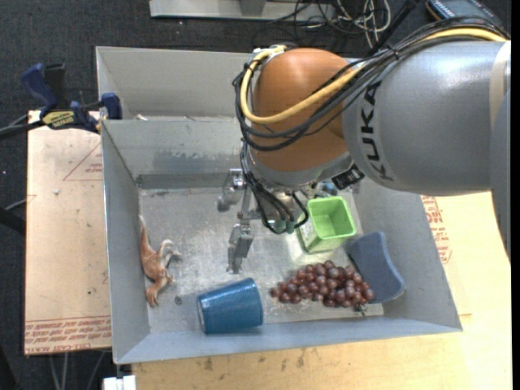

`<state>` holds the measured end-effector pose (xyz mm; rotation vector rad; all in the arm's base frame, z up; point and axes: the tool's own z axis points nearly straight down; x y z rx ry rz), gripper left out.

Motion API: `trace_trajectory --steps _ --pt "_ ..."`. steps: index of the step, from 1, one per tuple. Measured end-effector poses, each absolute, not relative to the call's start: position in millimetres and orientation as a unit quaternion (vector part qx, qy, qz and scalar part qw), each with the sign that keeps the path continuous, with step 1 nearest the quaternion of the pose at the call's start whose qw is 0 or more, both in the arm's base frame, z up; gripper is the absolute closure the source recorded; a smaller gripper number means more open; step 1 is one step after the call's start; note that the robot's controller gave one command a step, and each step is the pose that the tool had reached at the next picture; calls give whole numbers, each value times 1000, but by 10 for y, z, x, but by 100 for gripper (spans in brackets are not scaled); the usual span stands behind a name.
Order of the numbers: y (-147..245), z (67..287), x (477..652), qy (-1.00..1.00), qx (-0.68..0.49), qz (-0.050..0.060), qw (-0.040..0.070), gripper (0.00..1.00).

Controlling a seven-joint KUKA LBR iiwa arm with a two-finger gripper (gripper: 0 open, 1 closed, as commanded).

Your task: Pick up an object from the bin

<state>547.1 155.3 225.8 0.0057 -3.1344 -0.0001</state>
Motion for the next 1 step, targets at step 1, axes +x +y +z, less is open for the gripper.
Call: trace_trajectory --steps 1 --pt "1545 2295 5489 -1000 0 -1 0 0"
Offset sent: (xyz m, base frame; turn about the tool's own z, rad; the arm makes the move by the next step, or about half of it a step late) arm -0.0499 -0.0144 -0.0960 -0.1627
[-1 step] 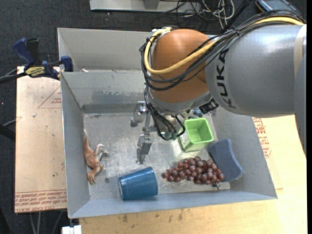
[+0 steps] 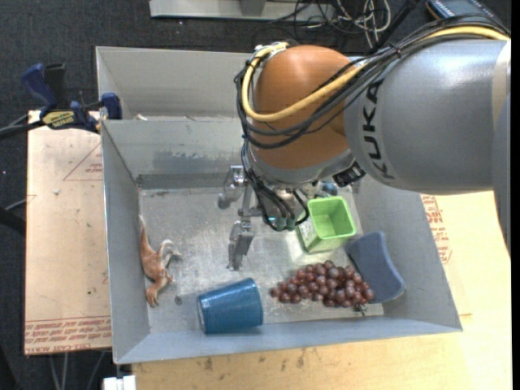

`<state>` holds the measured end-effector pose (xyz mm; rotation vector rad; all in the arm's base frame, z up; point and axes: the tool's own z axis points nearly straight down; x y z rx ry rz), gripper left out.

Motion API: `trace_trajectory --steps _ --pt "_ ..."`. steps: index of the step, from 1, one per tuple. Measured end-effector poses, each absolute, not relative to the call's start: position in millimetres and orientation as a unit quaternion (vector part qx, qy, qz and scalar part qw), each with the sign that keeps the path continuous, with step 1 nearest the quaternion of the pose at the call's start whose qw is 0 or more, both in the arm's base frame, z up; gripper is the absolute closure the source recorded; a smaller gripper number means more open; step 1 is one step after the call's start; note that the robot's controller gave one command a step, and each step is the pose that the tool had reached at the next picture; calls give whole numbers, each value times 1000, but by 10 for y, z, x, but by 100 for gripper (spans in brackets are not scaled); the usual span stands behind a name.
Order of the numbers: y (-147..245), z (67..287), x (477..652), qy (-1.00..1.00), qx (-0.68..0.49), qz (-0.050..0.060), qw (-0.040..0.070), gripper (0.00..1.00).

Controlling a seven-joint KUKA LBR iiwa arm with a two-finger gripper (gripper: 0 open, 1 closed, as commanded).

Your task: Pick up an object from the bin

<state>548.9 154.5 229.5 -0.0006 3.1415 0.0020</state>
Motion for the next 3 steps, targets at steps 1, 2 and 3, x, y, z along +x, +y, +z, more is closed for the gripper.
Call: trace_trajectory --steps 1,2,3 --pt "1509 2005 5341 1000 -27 1 4 0" --pt "1385 1415 5095 1000 -27 1 2 0" --pt "1347 1272 5048 1000 -22 1 0 0"
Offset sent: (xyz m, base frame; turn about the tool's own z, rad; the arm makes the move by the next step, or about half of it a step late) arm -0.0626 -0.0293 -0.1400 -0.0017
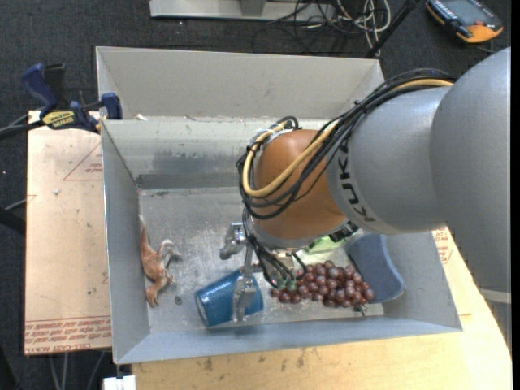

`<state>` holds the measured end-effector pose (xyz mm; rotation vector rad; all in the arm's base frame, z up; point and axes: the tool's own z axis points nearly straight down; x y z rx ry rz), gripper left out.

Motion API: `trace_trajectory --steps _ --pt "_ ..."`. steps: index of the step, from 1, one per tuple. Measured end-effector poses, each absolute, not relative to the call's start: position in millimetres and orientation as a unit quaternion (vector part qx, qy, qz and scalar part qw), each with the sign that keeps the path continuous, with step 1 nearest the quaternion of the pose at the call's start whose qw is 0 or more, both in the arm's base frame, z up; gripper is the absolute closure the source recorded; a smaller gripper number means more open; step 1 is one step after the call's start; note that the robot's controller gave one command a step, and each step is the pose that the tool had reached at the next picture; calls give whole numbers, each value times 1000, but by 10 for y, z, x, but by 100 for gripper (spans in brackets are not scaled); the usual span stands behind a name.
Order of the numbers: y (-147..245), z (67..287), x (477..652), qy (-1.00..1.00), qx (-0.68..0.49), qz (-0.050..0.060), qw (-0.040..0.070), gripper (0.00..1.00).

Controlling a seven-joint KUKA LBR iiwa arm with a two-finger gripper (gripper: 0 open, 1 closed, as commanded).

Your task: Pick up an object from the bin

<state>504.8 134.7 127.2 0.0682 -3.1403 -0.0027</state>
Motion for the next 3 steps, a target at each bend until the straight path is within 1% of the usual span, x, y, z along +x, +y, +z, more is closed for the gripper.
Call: trace_trajectory --steps 1,2,3 --pt "1772 793 5066 -999 40 -1 -5 100" --pt "1772 793 5066 -999 40 -1 -5 100" --pt "1789 2513 5112 -998 66 -2 -6 100"
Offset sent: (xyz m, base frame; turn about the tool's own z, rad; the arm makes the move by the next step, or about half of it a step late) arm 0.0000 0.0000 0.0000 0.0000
